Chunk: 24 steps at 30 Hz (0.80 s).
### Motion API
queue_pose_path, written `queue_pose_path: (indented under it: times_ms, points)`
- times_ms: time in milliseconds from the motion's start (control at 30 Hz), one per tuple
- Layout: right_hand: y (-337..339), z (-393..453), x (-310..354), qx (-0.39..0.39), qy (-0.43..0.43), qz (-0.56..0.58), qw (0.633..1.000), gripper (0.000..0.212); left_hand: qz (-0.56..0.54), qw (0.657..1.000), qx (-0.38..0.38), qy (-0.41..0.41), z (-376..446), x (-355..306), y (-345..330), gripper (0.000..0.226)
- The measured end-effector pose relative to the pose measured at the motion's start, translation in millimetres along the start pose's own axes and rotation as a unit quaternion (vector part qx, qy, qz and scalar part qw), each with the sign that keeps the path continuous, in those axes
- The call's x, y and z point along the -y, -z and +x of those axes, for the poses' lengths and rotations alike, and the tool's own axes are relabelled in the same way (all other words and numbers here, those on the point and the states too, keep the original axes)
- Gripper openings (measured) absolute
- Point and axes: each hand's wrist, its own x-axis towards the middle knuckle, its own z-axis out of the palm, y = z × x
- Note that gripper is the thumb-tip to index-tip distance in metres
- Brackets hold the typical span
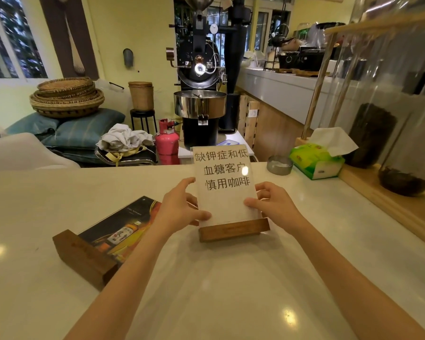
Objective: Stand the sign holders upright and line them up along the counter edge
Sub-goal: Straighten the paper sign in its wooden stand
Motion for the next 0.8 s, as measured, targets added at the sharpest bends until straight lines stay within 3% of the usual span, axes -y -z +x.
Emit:
queue_pose_path:
  times_ms: [133, 467, 667, 800]
  points:
    - [-1, -2, 1, -0.010, 0.017, 0.033, 0.999, 0.028, 0.035, 0.997, -0.032, -0.055, -1, 0, -1, 0.087]
    - [12, -4, 3, 0.002, 0.029, 0.039, 0.999, 0.024, 0.086, 0.992, -0.039, -0.088, -4, -2, 5, 0.033]
    - [22, -5, 7, 0.029, 0.030, -0.006, 0.999, 0.027, 0.118, 0.988, -0.010, -0.099, -7, -5, 8, 0.035]
    - [28, -7, 9, 0.051, 0.028, -0.036, 0.998, 0.044, 0.131, 0.985, 0.017, -0.108, -10, -7, 9, 0.038]
